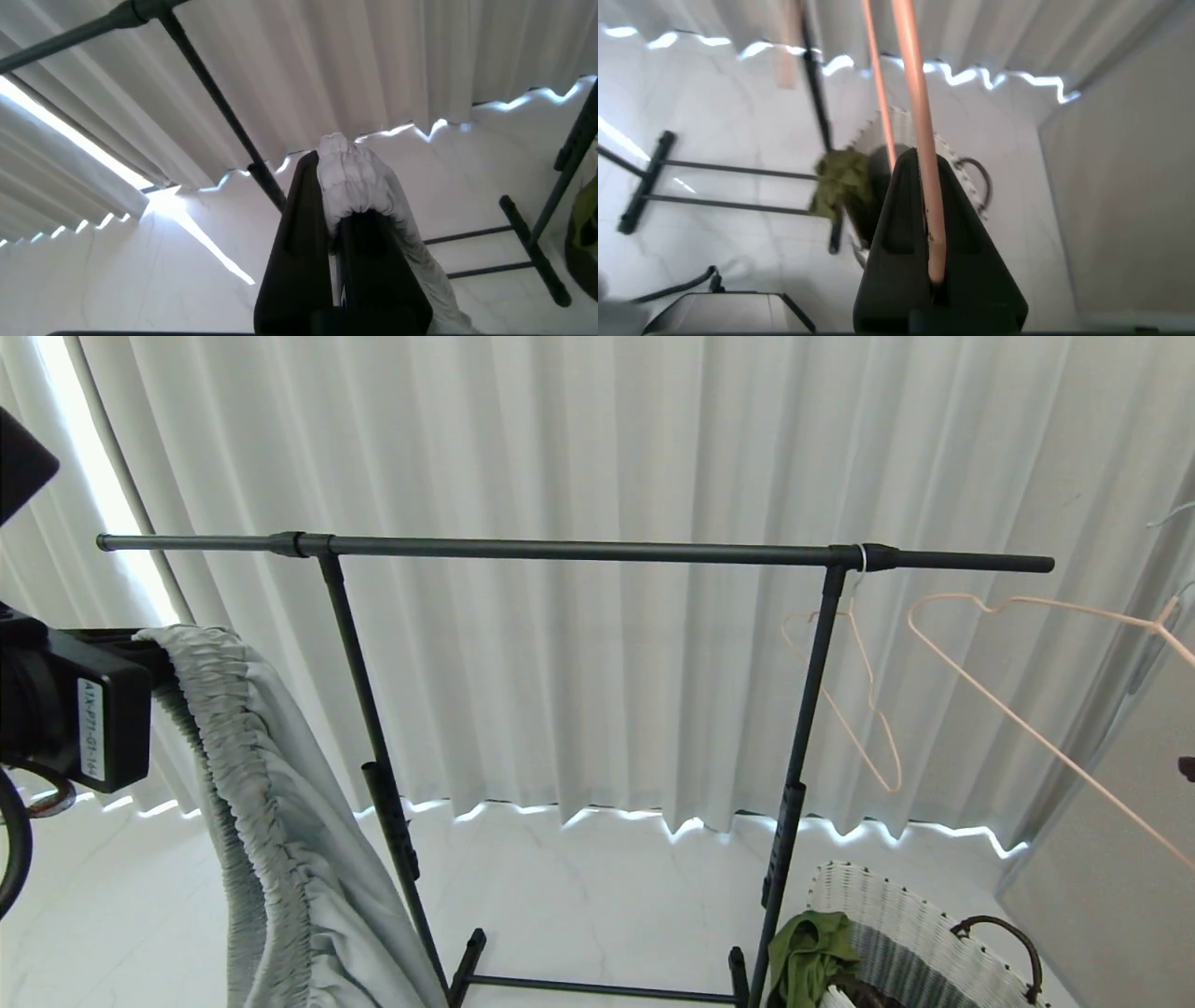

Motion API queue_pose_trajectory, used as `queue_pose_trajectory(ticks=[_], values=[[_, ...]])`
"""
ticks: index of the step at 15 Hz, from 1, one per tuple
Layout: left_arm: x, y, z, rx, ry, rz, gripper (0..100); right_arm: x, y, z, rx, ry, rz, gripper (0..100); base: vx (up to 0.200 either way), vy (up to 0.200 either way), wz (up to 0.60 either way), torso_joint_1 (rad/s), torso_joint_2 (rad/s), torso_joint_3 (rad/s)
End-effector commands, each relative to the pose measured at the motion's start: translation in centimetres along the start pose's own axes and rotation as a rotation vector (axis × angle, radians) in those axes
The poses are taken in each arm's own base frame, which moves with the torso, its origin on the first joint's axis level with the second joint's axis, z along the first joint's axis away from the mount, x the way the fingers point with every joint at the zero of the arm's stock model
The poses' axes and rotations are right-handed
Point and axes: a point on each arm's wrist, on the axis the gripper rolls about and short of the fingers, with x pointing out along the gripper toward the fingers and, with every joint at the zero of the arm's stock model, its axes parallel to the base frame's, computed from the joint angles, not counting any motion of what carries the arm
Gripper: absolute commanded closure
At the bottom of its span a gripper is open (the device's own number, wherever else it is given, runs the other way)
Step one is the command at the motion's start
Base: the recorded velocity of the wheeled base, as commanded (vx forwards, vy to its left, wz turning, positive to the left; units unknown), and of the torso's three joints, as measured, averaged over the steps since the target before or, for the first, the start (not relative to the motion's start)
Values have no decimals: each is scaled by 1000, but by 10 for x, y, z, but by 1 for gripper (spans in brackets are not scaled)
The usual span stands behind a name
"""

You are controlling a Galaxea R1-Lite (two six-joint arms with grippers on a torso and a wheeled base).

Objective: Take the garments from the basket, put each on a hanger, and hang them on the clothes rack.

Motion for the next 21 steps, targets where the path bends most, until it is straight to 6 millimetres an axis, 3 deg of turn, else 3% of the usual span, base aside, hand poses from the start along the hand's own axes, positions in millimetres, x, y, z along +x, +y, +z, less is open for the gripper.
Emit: queue_pose_trajectory(ticks=[1, 7, 12, 21], values=[[2, -1, 0, 2, 5, -3, 100, -10, 5, 0, -19, -37, 34, 100, 0, 200, 0, -2, -7, 12], [5, -2, -3, 8, 22, -3, 100, -17, 29, -1, -99, -57, 205, 100, 0, 200, 0, -2, 4, 2], [10, -6, -8, 17, 46, -9, 100, -15, 49, -14, -174, -16, 358, 100, 0, 200, 0, 4, 4, 0], [42, -21, -18, 52, 135, -1, 100, -31, 92, -28, -268, 38, 702, 100, 0, 0, 0, 0, 0, 0]])
